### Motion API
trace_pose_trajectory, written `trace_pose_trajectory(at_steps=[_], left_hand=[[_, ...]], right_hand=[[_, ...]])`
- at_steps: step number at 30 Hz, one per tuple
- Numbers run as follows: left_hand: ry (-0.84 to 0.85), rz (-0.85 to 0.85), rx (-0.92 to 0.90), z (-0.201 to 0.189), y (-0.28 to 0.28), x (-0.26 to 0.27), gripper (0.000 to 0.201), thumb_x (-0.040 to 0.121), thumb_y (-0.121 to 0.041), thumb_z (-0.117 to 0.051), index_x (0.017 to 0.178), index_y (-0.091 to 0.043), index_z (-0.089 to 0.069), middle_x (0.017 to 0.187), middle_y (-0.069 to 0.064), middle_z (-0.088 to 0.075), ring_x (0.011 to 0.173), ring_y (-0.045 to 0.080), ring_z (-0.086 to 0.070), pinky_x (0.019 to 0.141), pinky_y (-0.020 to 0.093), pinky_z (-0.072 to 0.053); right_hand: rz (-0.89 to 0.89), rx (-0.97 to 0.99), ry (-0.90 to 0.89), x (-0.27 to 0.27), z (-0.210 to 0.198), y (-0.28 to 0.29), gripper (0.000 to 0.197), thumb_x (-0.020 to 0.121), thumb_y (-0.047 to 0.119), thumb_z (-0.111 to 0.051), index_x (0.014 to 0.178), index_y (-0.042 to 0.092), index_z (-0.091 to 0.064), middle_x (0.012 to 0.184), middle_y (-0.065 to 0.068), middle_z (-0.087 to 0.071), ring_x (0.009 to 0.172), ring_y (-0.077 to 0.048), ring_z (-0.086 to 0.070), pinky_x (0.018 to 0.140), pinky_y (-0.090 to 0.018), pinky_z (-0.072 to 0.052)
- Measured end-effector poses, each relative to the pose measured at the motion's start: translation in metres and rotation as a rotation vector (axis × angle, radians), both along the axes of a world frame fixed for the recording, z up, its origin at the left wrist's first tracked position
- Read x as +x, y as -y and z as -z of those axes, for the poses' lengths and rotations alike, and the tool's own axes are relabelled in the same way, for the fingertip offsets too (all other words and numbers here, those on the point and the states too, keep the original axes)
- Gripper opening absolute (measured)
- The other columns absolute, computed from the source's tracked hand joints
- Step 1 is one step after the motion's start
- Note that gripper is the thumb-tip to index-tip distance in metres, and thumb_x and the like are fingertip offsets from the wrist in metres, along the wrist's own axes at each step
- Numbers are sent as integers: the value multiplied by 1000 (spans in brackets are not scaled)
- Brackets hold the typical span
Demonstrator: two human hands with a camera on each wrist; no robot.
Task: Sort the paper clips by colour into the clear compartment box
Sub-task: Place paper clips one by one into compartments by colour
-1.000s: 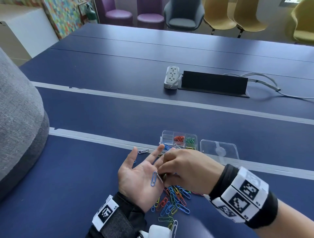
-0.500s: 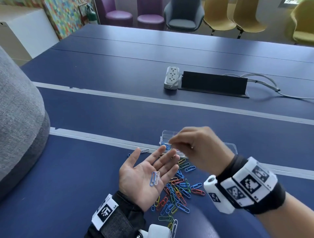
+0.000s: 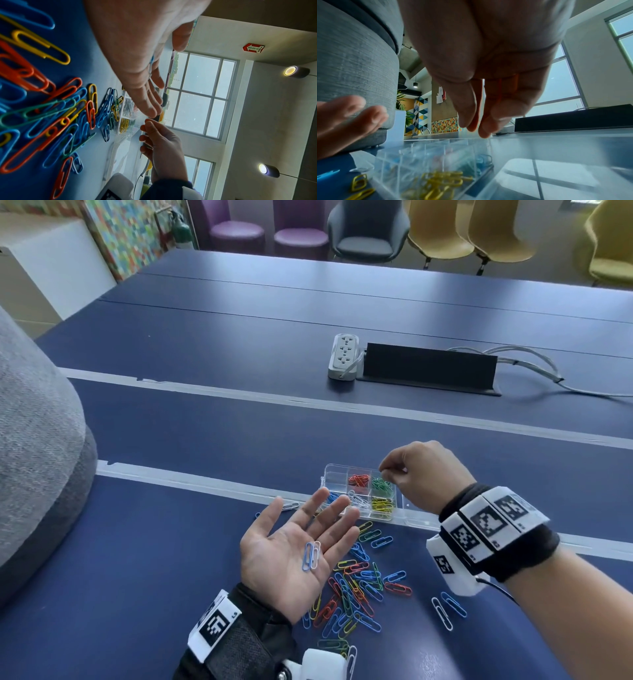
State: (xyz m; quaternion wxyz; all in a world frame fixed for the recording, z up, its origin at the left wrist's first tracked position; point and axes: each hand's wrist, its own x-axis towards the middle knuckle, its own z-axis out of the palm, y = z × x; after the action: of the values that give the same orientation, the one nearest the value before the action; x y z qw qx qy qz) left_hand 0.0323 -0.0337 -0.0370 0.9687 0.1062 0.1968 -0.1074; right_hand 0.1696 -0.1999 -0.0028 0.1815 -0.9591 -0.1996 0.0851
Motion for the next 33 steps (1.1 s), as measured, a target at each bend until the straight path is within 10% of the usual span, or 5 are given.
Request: trace_pose_trajectory(at_steps=[5, 13, 16, 25, 33], left_hand=[[0, 1, 7, -2, 2, 1, 58, 86, -48, -43, 119, -3, -59, 122, 25, -62, 110, 43, -61, 92, 57, -45], [3, 11, 21, -7, 6, 5, 69, 86, -55, -45, 132, -3, -50, 116, 23, -63, 93, 35, -66, 78, 42, -57], [3, 10, 19, -5, 5, 4, 68, 86, -56, -42, 131, -6, -52, 103, 17, -61, 70, 27, -62, 56, 27, -50], [6, 53, 21, -4, 6, -2, 60, 82, -29, -49, 135, 0, -46, 94, 19, -66, 59, 26, -65, 46, 28, -50], [-40, 77, 120, 7, 5, 2, 47, 89, -29, -41, 118, 4, -57, 100, 19, -66, 83, 28, -69, 79, 39, -56]], right_hand=[[-53, 84, 76, -6, -5, 0, 12, 84, 22, -62, 90, 26, -72, 86, 4, -73, 77, -17, -65, 76, -33, -54], [-789, 194, 3, -56, -24, -27, 15, 79, 14, -65, 89, 20, -74, 86, 2, -66, 74, -11, -57, 67, -24, -47], [-809, 107, -3, -60, -19, -31, 15, 78, 21, -64, 90, 22, -73, 90, 1, -65, 82, -21, -62, 67, -34, -53], [-829, 150, 100, -73, -4, -29, 9, 81, 28, -61, 83, 27, -69, 85, 7, -63, 79, -19, -61, 52, -34, -53], [-737, 304, 63, -61, -11, -25, 10, 83, 16, -61, 86, 18, -71, 79, -1, -68, 69, -19, -63, 60, -33, -53]])
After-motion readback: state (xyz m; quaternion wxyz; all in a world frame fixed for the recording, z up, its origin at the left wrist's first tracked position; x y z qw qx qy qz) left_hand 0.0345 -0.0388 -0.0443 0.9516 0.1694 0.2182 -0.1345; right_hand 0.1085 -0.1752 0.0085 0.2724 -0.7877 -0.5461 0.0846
